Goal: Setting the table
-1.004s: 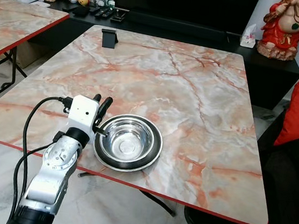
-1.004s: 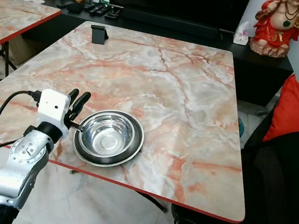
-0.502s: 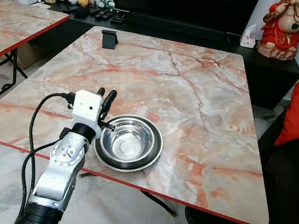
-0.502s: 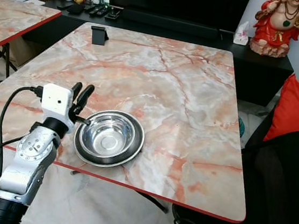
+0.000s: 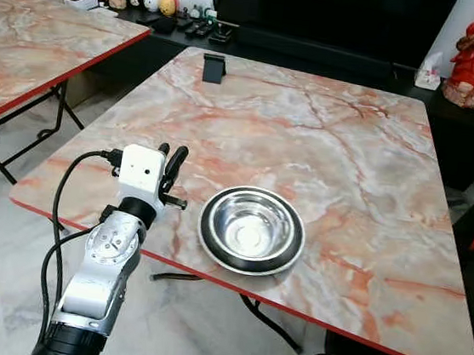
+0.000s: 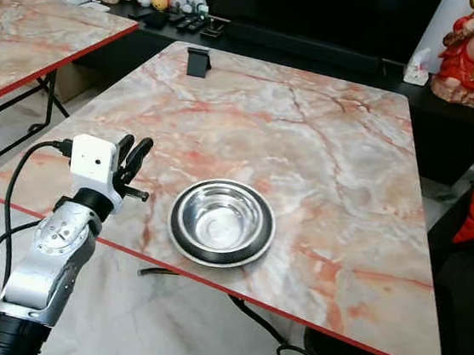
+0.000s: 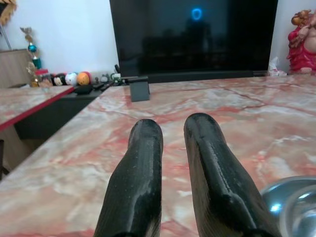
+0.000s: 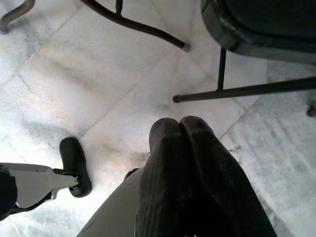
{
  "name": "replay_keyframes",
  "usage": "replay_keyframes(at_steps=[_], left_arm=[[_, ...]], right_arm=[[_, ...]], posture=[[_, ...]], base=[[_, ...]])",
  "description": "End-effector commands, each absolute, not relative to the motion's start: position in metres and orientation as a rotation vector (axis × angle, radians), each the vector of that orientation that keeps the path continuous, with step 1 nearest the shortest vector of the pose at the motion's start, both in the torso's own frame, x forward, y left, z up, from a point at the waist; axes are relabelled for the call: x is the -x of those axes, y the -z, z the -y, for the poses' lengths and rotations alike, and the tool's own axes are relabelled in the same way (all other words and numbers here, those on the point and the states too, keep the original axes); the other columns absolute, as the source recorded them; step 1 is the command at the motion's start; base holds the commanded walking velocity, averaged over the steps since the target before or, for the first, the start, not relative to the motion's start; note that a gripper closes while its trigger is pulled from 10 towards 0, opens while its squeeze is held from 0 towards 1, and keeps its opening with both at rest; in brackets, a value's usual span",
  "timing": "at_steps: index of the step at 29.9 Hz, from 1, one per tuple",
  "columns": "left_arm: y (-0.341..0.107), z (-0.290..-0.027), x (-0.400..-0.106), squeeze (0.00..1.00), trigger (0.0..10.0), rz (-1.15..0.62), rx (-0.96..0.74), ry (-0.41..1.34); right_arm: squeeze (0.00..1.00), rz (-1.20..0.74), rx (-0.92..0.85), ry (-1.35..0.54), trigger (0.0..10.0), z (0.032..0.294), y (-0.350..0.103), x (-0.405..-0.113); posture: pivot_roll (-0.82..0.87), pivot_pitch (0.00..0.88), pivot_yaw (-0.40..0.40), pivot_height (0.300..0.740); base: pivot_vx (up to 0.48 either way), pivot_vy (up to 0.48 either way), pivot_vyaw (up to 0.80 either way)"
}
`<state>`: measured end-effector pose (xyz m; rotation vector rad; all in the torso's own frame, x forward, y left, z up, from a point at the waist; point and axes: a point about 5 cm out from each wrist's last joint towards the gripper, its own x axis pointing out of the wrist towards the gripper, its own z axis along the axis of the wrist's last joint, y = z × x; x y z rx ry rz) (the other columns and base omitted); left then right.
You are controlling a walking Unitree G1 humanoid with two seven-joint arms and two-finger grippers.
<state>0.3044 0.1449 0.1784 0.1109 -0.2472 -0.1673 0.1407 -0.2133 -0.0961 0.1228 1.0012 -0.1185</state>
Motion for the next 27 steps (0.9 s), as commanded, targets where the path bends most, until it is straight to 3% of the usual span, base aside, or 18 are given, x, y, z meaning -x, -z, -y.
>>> replay_keyframes(at_steps=[1,27], left_arm=[[-0.182,-0.1447,-0.3076,0.0,10.0,0.252,-0.106,0.172],[-0.1849,-0.1466,-0.3107,0.0,10.0,0.255,-0.109,0.157]], right_arm=[[0.0,-1.0,-0.124,0.127,10.0,0.2146,0.0963,-0.1396],[0.0,-0.998,-0.123,0.131,10.0,0.2149,0.0957,-0.1414]], posture=[[0.03,0.0,-0.021,0.74],[0.04,0.0,-0.025,0.74]], base=[[0.0,0.319,0.0],[0.0,0.325,0.0]])
